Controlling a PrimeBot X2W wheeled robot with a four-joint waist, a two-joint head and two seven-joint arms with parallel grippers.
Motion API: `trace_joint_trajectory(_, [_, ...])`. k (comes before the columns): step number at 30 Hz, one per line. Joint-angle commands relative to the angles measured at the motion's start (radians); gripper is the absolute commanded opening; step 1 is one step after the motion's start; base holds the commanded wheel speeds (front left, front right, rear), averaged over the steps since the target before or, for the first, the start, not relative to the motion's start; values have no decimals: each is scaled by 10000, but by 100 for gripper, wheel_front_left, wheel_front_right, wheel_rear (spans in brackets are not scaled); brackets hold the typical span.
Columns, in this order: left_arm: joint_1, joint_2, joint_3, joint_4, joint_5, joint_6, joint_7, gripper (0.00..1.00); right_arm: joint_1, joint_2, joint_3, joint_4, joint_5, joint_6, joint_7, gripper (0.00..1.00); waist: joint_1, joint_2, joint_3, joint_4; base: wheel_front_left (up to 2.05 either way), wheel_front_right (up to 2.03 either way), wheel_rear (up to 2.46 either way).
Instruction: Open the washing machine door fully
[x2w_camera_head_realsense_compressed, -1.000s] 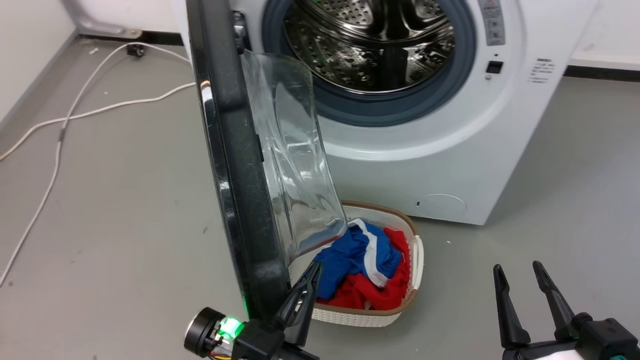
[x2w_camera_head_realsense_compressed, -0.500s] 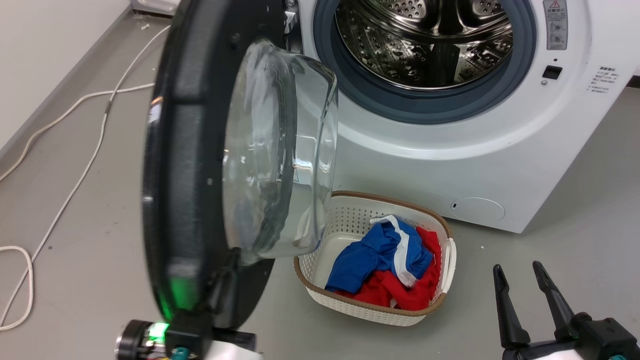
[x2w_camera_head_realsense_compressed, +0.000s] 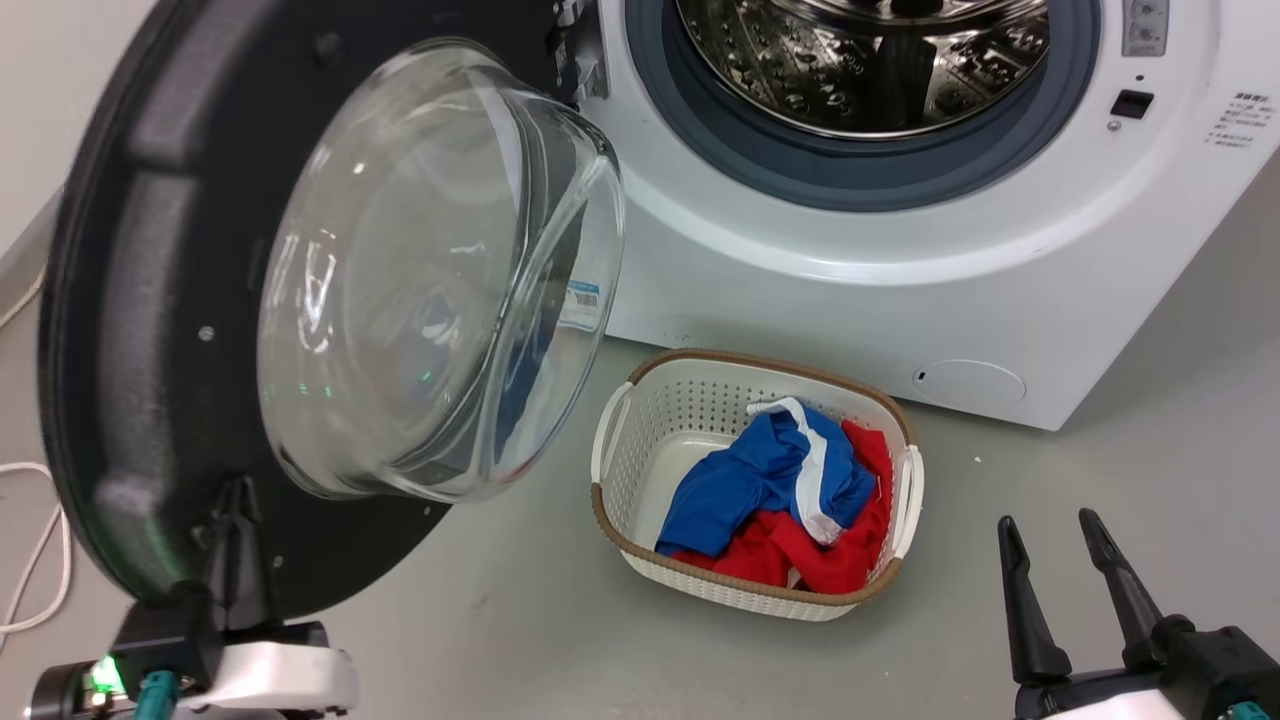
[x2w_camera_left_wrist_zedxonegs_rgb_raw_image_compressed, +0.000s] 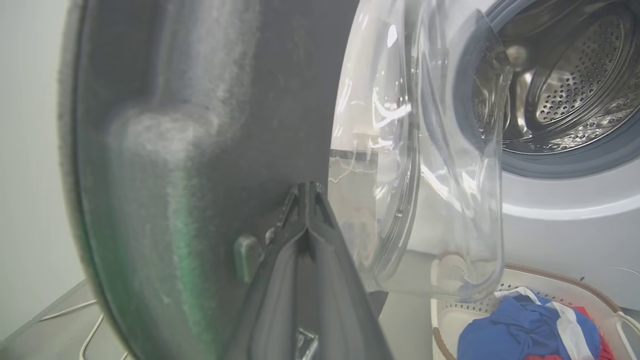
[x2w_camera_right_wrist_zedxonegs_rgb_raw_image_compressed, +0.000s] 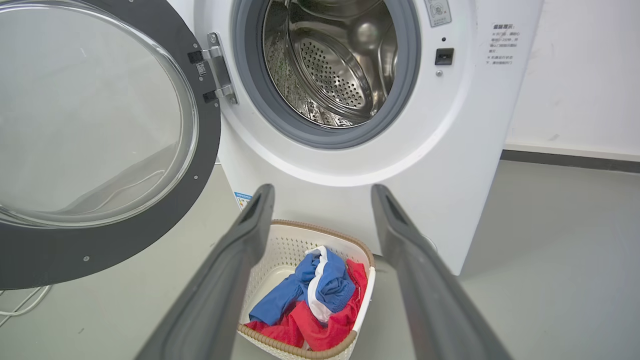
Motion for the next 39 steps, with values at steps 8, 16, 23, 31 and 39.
trace_joint_trajectory(8, [-733,141,1378,410,-225,-84,26,0,-386,22,-72,-102,-227,-2,-24,100,0,0,504,77,0,0,0])
trace_joint_trajectory(16, [-1723,444,2422,1242,-486,-559,26,0,-615,22,-90,-126,-387,-2,-24,100,0,0,941,-1,0,0,0])
trace_joint_trajectory(23, [-2686,814,3137,2426,-693,-907,26,0,-845,22,-94,-98,-505,-2,-24,100,0,0,1271,-162,0,0,0])
trace_joint_trajectory(31, [-3746,1393,3796,3778,-865,-1284,26,0,-990,22,-117,-50,-560,-2,-24,100,0,0,1515,-326,0,0,0])
trace_joint_trajectory(39, [-4699,1919,4168,5046,-818,-1587,26,0,-1100,22,-104,53,-628,-2,-24,100,0,0,1613,-402,0,0,0])
